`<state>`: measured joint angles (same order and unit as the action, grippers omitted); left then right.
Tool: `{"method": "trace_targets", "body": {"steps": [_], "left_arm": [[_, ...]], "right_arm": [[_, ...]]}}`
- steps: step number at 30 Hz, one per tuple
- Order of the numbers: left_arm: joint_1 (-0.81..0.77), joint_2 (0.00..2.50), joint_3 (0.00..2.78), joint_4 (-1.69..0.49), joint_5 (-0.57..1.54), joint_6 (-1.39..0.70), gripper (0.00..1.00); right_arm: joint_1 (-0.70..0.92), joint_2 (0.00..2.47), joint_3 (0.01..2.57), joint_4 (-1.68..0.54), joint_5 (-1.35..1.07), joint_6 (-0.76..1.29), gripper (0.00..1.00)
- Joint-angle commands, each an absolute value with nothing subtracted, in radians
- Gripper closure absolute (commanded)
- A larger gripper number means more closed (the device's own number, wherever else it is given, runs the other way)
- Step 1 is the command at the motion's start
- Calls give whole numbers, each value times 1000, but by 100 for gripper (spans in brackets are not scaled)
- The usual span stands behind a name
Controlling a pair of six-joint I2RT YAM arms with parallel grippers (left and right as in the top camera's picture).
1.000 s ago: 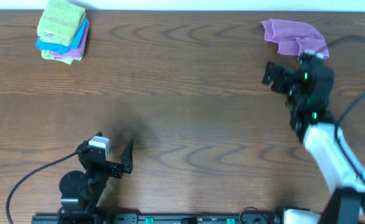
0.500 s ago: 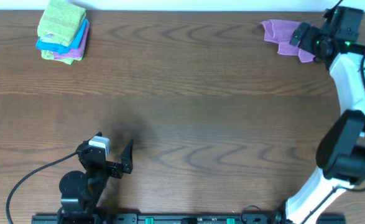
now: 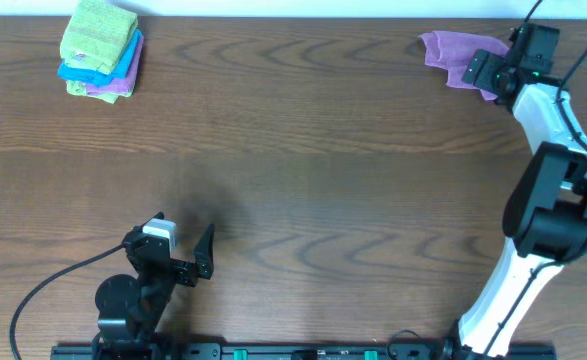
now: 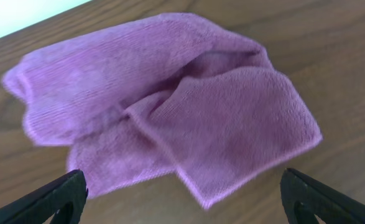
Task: Fold the cloth
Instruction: 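Reach the right gripper to the crumpled pink cloth and grasp it, then lift the pink cloth with the right gripper and carry it toward center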
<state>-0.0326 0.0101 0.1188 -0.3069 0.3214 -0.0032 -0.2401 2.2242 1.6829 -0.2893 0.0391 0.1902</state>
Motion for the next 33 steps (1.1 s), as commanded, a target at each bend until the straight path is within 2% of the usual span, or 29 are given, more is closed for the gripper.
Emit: {"method": "trace_targets", "body": {"steps": [1,8,13,16,18,19,20,27,33], "left_arm": [[-26,4,97,-313,313,-3,5],[-26,4,97,-313,314,-3,5],[-26,5,97,-313,313,-3,5],[-26,4,97,-313,313,-4,5],[-26,4,97,-313,313,-3,5],[-26,5,97,-313,313,-3,5],[-26,4,97,-313,314,-3,5],[-26,4,97,-313,313,-3,5],[-26,4,97,-313,313,-3,5]], "right_arm": [[-244,2262,1699,-235,82,129,1],[-242,2338,1699,-124,90,95,4],[-242,2358,1699,-91,90,88,22],[-243,2361,1699,-89,90,88,48],[-243,2362,1699,-89,91,88,74],[-243,2362,1699,-90,90,88,92],[-243,2362,1699,-91,90,87,99],[-225,2361,1699,-205,54,88,99],[-155,2331,1699,-385,-266,107,99]]}}
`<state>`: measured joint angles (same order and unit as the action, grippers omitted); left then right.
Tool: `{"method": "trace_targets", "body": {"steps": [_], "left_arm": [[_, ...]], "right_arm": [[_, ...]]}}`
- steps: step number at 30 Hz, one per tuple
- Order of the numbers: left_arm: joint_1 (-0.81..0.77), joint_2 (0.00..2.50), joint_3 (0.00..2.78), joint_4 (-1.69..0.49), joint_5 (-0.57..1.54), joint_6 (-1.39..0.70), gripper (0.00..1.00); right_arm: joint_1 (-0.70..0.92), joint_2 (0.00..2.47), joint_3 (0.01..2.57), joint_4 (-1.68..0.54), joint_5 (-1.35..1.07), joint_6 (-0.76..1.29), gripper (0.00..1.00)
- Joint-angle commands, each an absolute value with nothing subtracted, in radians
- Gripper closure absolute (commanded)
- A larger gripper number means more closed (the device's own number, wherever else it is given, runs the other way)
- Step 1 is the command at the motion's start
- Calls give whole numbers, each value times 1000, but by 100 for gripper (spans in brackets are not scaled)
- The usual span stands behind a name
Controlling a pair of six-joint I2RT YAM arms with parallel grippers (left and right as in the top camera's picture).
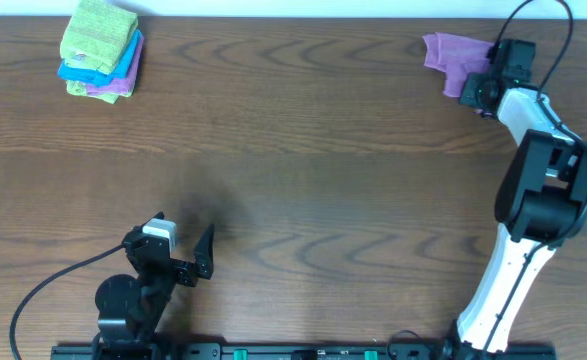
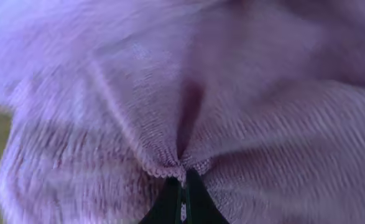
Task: Fold the cloth
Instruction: 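Lift the pink cloth with the right gripper and carry it toward center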
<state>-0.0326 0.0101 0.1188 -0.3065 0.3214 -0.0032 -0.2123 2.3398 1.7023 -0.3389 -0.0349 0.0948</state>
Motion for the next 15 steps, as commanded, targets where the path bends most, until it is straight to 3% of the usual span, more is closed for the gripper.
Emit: {"method": "trace_targets", "body": {"steps": [1,4,9,12,15], "left_arm": [[-26,4,97,-313,313,-3,5],[-26,4,97,-313,313,-3,5],[-26,4,97,-313,313,-3,5],[-26,4,97,-313,313,-3,5],[-26,4,97,-313,313,-3,5]], "right_arm": [[-144,2324,1699,-390,-320,143,99],[-105,2284,1699,-408,-574,269,99],[-9,2193,1699,-461,-937,276,99],[108,2070,1699,-598,-903,203,99],[203,1951,1699,-710,-689,154,99]]}}
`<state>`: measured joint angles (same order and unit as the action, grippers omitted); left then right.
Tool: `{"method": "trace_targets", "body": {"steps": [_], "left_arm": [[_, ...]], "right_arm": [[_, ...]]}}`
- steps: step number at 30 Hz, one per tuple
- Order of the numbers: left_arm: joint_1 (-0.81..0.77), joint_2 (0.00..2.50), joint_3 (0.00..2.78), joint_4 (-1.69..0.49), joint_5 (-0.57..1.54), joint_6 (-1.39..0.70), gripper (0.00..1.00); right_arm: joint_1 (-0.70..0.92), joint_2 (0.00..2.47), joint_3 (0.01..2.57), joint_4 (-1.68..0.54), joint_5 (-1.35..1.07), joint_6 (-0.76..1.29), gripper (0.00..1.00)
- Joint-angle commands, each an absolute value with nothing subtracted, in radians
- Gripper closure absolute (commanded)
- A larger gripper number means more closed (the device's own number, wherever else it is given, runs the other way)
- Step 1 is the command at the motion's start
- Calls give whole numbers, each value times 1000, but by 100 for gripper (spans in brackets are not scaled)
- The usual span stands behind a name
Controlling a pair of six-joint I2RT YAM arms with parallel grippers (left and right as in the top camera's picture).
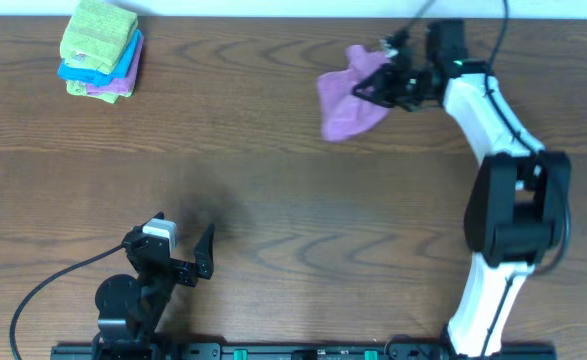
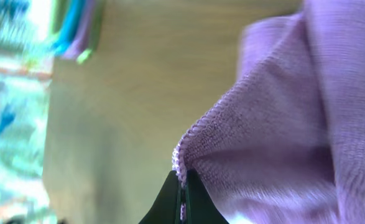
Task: Fold the cloth
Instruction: 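Lift the pink cloth with the right gripper and carry it toward center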
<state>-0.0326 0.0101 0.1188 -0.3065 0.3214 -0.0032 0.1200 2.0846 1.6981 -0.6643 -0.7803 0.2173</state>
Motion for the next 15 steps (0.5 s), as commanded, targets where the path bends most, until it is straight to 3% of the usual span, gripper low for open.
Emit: {"method": "trace_targets", "body": {"steps": [1,5,15], "left_arm": [[-26,4,97,-313,313,-3,5],[-26,4,97,-313,313,-3,5],[-26,4,97,-313,313,-3,5]], "right_arm": [[240,1908,1699,-748,-587,147,99],[387,1738,1699,-880,-390,107,99],[732,1542,1701,-924,-348,156,99]]}}
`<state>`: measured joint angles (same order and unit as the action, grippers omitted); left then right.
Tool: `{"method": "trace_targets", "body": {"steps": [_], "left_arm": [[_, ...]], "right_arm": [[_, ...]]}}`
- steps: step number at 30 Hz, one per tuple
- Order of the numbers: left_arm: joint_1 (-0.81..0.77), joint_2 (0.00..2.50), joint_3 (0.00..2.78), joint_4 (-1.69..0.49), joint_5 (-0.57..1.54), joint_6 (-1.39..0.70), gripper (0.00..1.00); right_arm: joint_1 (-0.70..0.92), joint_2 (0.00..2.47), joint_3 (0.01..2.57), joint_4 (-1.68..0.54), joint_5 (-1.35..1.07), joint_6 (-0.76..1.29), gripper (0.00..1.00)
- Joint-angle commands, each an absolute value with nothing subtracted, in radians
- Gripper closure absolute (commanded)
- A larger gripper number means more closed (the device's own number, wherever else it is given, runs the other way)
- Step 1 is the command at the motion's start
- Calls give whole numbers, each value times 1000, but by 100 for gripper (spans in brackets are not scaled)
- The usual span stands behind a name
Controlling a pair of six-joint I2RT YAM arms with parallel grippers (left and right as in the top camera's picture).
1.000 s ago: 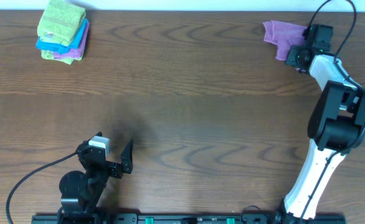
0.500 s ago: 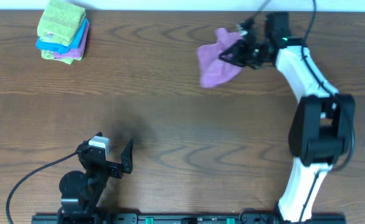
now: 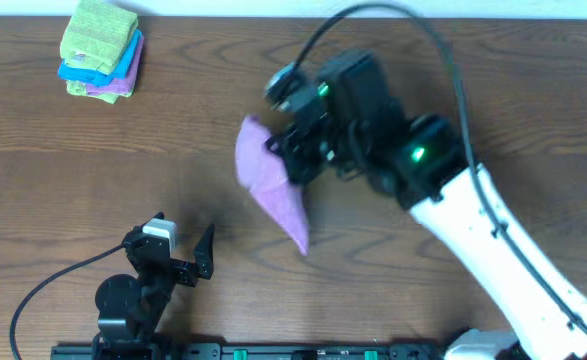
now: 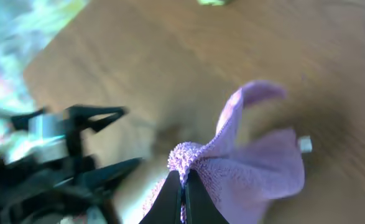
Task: Fold the cloth
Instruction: 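Lift the pink cloth with the right gripper and carry it toward center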
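Observation:
The purple cloth (image 3: 271, 186) hangs crumpled above the middle of the table, held up off the wood. My right gripper (image 3: 283, 155) is shut on a pinch of its edge; in the right wrist view the cloth (image 4: 257, 171) drapes from the closed gripper (image 4: 182, 186), with a small white tag at its right edge. My left gripper (image 3: 205, 252) rests open near the front left of the table, far from the cloth and holding nothing.
A stack of folded cloths (image 3: 101, 48), green on top of blue and purple, lies at the back left corner. The brown wooden table (image 3: 93, 160) stretches between it and the arms. The right arm's white links cross the front right.
My right gripper, still shut on the cloth, has moved from the back right-centre of the table toward the middle, nearer the front. The cloth now hangs lower left. The left arm is unchanged.
At first my right gripper stood open over the crumpled cloth at the back right corner. Then it was shut on a pinch of the cloth there. After that it held the cloth lifted at the back centre, and now over the table's middle.

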<state>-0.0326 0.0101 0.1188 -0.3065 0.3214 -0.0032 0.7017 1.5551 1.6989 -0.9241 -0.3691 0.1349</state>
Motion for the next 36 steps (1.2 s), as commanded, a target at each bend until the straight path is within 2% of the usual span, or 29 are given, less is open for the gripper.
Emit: {"method": "trace_targets", "body": {"steps": [1,4,8,9,10,11,13,17,21,26,31,36], "left_arm": [[-26,4,97,-313,313,-4,5],[-26,4,97,-313,313,-3,5],[-26,4,97,-313,314,-3,5],[-26,4,97,-313,313,-3,5],[-26,4,97,-313,313,-3,5],[-26,4,97,-313,313,-3,4],[-26,4,97,-313,313,-3,5],[-26,4,97,-313,313,-3,4],[-26,4,97,-313,313,-3,5],[-26,4,97,-313,313,-3,5],[-26,4,97,-313,313,-3,5],[-26,4,97,-313,313,-3,4]], "right_arm": [[735,1541,1701,-929,-328,157,99],[678,1547,1701,-985,-113,204,99],[440,1617,1700,-1085,264,300,99],[390,1639,1700,-1103,292,335,91],[338,1665,1700,-1111,269,344,48],[298,1688,1700,-1119,208,339,1],[250,1720,1700,-1144,101,276,1],[229,1753,1700,-1150,96,219,1],[262,1753,1700,-1146,-31,91,1],[330,1753,1689,-1195,-42,-3,2],[422,1753,1546,-1167,-32,-139,11],[471,1753,1337,-998,31,-166,12]]}}
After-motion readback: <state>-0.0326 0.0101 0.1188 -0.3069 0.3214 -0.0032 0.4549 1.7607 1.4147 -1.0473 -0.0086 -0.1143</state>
